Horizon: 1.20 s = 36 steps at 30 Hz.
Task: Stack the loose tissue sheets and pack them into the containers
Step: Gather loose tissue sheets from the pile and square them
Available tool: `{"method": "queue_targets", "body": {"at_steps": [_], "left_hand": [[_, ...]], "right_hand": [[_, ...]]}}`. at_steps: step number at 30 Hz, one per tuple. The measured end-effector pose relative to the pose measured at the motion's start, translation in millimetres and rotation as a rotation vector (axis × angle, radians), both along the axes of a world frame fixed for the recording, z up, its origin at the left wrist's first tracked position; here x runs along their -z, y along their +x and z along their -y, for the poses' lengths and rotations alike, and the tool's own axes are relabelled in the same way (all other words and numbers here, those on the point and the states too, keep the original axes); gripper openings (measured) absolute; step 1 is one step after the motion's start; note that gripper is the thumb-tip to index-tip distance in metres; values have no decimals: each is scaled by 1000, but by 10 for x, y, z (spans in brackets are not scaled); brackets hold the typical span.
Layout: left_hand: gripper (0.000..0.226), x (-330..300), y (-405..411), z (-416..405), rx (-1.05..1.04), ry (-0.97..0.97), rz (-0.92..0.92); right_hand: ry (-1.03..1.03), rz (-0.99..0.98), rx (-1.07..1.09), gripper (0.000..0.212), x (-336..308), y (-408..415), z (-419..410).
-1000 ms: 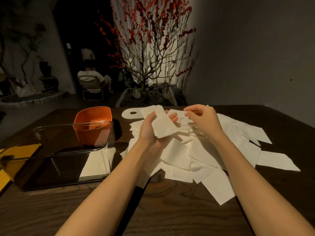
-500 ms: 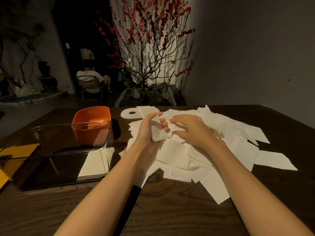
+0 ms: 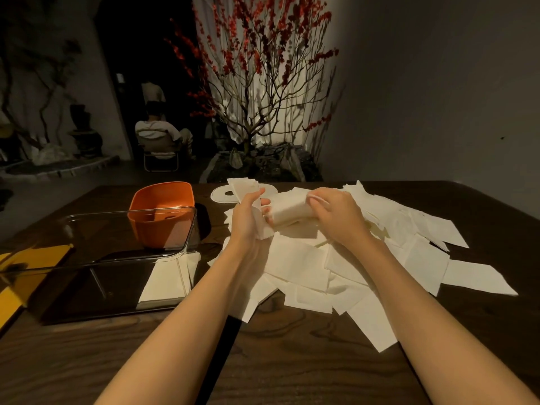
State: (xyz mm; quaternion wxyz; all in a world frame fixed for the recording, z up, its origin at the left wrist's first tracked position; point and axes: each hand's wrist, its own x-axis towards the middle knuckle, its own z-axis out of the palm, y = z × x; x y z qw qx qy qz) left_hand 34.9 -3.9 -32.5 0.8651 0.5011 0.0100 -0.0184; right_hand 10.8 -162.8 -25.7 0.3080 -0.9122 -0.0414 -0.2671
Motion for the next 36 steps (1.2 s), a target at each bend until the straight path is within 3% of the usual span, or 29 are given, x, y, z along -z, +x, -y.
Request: {"method": "queue_targets", "body": {"at_steps": [5,9,12,15,19,21,25,28,32,35,36], "left_hand": [[11,66,-14,39,0,46,12],[31,61,-88,59,4,18,-18],[24,33,-113,53,17,-13,-22],[17,30,-86,31,-11,44,8],[12,12,-137,50,-31,3,45],[11,1,-191,83,-9,-17,70],[27,-36,-257,76,80,-78,-5],[45,-80,-293,43,175,-110,-102],[30,-175,-425,93,252,-156,-204],[33,-146,-395,139,257,-230,-209],[31,-147,-415,144,294,-258,-233]], "right_hand": [[156,-79,-39,24,3,-7,24],[-33,-154,-67,21,45,23,-12],[10,-170,-159,21,63,7,-3],[114,-106,-102,19,49,4,9],[406,-31,-174,20,-89,-72,21],[455,-38,-256,17,-179,-128,38],[626,-243,-379,11,-242,-210,90],[940,-369,-455,21,-214,-243,83],[1224,-405,-330,54,-176,-212,-9],[1168,-460,-328,13,-158,-223,-45],[1138,-489,-317,13,-158,-235,-57]]}}
